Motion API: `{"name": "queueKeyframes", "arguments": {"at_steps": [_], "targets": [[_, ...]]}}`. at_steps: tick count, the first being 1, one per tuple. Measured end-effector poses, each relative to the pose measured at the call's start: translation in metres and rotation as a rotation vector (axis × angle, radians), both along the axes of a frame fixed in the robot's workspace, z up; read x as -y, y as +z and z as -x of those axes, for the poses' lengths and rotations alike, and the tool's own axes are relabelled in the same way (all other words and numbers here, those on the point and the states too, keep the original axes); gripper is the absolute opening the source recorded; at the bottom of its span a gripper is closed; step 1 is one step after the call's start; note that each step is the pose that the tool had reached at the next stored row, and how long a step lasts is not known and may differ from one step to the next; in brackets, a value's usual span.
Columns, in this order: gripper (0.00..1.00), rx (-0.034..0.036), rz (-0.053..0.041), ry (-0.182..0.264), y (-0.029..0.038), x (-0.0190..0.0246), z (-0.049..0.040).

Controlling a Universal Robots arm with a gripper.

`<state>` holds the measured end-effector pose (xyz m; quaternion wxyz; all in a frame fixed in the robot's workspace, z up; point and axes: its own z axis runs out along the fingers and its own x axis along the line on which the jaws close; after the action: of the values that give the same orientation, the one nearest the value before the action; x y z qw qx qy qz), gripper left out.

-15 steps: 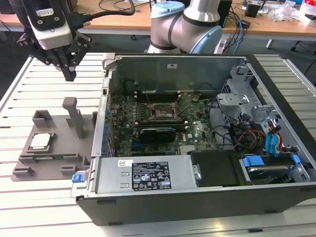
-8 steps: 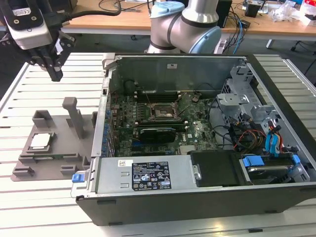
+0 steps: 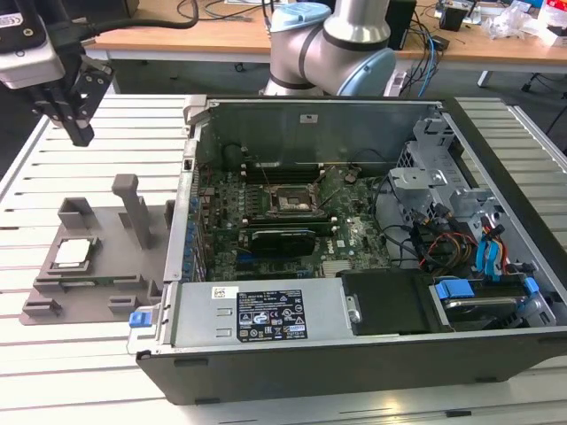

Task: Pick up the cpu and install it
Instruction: 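Reach for the cpu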

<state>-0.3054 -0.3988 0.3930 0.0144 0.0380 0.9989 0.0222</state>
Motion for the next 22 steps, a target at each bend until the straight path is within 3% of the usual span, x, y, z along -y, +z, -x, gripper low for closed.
{"name": "queueKeyframes", "arguments": {"at_steps": [9, 12, 22], "targets": [[0.11, 0.0, 0.0, 0.0, -0.0002, 0.0, 0.0212], [0.11, 0.0, 0.0, 0.0, -0.0003, 0.0, 0.0348], [0.11, 0.0, 0.0, 0.0, -0.0005, 0.0, 0.0619]]}}
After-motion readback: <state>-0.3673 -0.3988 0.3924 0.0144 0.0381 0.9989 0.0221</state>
